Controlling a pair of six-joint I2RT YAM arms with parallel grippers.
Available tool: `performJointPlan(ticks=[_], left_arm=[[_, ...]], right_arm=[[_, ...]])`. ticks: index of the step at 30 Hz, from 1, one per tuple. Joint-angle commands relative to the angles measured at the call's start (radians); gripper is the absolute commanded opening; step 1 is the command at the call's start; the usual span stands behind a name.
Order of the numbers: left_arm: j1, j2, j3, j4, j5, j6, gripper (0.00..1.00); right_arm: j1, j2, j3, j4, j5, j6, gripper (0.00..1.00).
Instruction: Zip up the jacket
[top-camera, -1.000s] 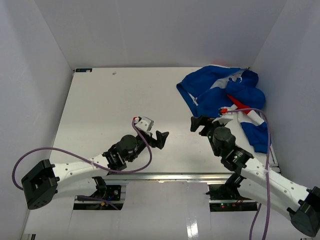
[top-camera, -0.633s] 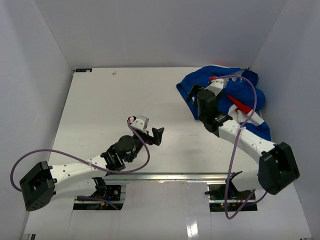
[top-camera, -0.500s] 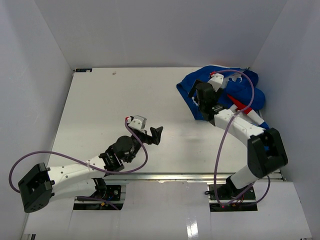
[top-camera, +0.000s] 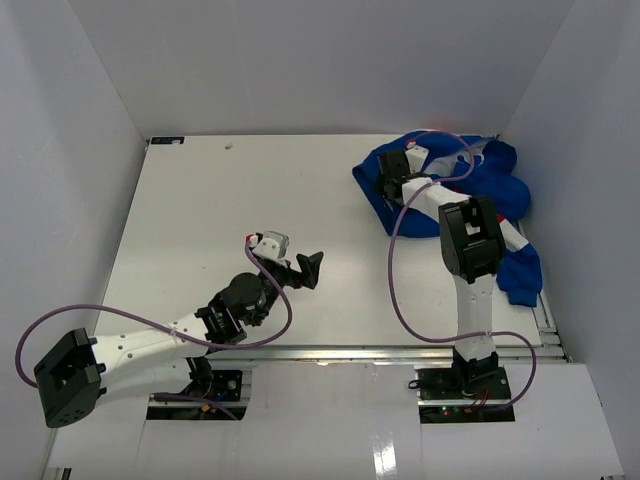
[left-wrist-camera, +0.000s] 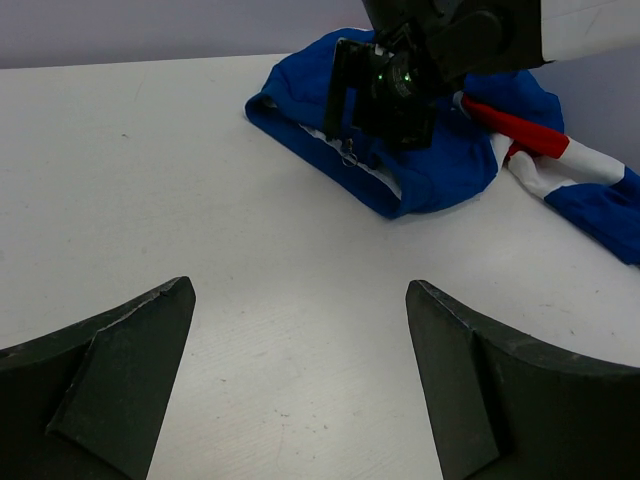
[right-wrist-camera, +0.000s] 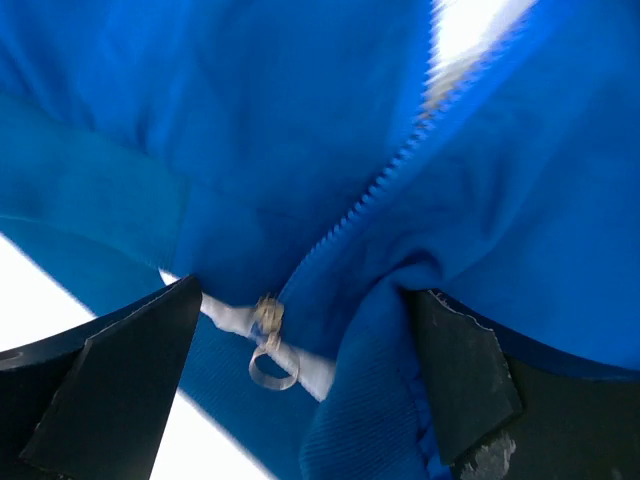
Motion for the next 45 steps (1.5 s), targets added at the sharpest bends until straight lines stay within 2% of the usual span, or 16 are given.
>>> performJointPlan(ticks=[1,6,8,10,15,19,21,25,28,31,35,40,43,45], left_arm=[[-0.001,-0.008,-0.003,0.002,-0.023,0.000,0.97],[-0.001,0.004,-0.003,0.004,-0.034,0.001,0.97],[0.000,0.008,-0.004,0.007,-0.063,0.006,0.97],[0.001,0.010,-0.008,0.011,-0.094,0.008,0.97],[-0.001,-0.019,-0.037,0.037,-0.168,0.006,0.97],[0.001,-0.076,-0.064,0.051,-0.168,-0.003,0.97],[0.001,-0.100,-0.083,0.074,-0.170,0.001,0.97],[0.001,-0.074,-0.086,0.094,-0.170,0.016,0.97],[0.001,-0.022,-0.065,0.087,-0.170,0.016,0.96],[0.003,0.069,-0.018,0.041,-0.171,0.004,0.96],[0.024,0.120,0.074,-0.131,-0.133,-0.069,0.94],[0.103,0.149,0.149,-0.312,0.025,-0.196,0.94],[0.216,0.185,0.162,-0.371,0.160,-0.264,0.94],[0.275,0.221,0.165,-0.388,0.207,-0.292,0.94]], right_arm=[[0.011,0.051,0.059,-0.047,-0.174,-0.020,0.90],[0.073,0.015,-0.091,0.130,-0.473,-0.066,0.91],[0.112,-0.020,-0.216,0.212,-0.612,-0.053,0.93],[0.158,-0.090,-0.323,0.307,-0.612,-0.050,0.93],[0.344,-0.276,-0.625,0.463,-0.491,-0.122,0.93],[0.495,-0.343,-0.842,0.595,-0.445,-0.134,0.93],[0.597,-0.357,-0.927,0.652,-0.422,-0.125,0.93],[0.711,-0.390,-0.982,0.678,-0.351,-0.075,0.92],[0.736,-0.458,-1.031,0.685,-0.306,-0.043,0.92],[0.740,-0.634,-1.069,0.591,-0.147,0.042,0.92],[0.740,-0.853,-1.101,0.461,0.020,0.111,0.91],[0.735,-1.071,-1.143,0.407,0.127,0.152,0.93],[0.735,-1.153,-1.165,0.339,0.199,0.244,0.99],[0.733,-1.188,-1.200,0.322,0.244,0.326,0.95]])
